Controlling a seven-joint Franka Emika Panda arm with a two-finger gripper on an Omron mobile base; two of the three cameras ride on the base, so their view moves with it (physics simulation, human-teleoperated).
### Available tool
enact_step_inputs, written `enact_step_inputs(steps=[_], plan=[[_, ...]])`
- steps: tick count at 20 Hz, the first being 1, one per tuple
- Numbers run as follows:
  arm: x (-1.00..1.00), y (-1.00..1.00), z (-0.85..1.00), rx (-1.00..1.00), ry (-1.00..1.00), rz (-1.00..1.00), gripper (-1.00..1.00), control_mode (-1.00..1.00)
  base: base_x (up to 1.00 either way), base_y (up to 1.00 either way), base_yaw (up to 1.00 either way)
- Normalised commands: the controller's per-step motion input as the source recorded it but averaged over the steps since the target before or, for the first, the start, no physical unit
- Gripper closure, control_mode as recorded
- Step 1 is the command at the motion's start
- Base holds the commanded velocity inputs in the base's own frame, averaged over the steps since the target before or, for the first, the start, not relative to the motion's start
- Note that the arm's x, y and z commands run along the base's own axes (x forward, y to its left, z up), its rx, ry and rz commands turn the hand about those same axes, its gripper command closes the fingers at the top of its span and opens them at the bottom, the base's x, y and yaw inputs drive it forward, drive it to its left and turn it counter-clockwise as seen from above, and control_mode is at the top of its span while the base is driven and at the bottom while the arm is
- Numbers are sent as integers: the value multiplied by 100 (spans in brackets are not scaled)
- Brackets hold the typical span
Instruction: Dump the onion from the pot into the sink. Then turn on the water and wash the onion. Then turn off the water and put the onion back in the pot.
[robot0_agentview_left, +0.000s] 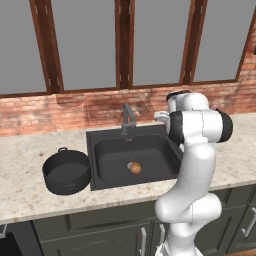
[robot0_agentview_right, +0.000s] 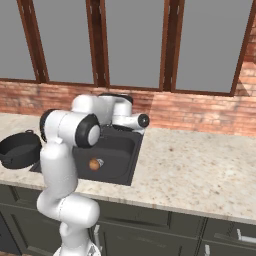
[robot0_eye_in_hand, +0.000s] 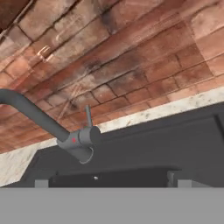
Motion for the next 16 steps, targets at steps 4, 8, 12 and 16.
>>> enact_step_inputs(steps=[4, 8, 12, 16], plan=[[-100, -10, 95, 0, 0, 0, -100, -100, 0, 0, 0], [-100, -5, 100, 0, 0, 0, -100, -100, 0, 0, 0], [-97, -8, 90, 0, 3, 0, -100, -100, 0, 0, 0], [-96, -9, 52, 0, 19, 0, -100, -100, 0, 0, 0]])
